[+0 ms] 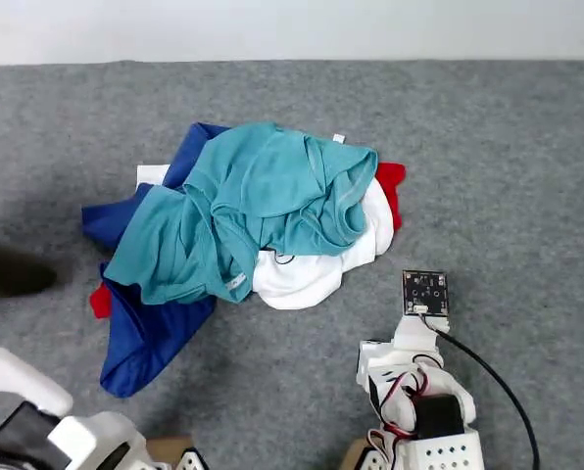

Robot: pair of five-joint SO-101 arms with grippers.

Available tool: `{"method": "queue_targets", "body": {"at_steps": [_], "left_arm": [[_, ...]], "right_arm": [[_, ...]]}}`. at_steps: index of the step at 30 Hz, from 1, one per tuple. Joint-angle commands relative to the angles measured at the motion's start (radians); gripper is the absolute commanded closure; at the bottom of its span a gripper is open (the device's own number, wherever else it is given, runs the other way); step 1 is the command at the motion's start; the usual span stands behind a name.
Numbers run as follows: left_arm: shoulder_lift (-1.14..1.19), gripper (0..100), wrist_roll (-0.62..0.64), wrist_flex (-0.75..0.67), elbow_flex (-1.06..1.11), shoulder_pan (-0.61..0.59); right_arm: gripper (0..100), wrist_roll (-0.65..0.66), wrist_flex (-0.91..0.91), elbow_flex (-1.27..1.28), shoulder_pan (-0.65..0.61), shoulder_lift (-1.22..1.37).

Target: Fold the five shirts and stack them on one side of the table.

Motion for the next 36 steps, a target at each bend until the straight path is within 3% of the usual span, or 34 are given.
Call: {"method": "queue_targets", "body": {"at_steps": [1, 8, 12, 16, 23, 27, 32, 36], "left_arm": [[-0.032, 100, -0.009, -0.051, -0.021, -0.037], [-0.034, 99, -0.031, -0.114, 0.16, -0.032], [-0.037, 86, -0.15, -0.123, 0.292, -0.032], [-0.044, 70, -0.164, -0.123, 0.346, -0.038], [-0.086, 69, -0.242, -0.12, 0.351, 0.014], [-0.144, 69, -0.269, -0.029, 0.349, 0.15], [-0.17, 69, -0.264, 0.143, 0.357, 0.427], [-0.129, 69, -0.262, 0.17, 0.424, 0.612]], "right_arm": [[98.9, 0.005, 0.007, 0.015, 0.01, -0.01], [98.9, 0.005, 0.007, 0.015, 0.01, -0.01], [98.9, 0.005, 0.007, 0.015, 0.01, -0.01], [98.9, 0.005, 0.007, 0.015, 0.01, -0.01], [98.9, 0.005, 0.007, 0.015, 0.01, -0.01], [98.9, 0.005, 0.007, 0.015, 0.01, -0.01], [98.9, 0.005, 0.007, 0.015, 0.01, -0.01], [98.9, 0.005, 0.007, 0.015, 0.01, -0.01]]}}
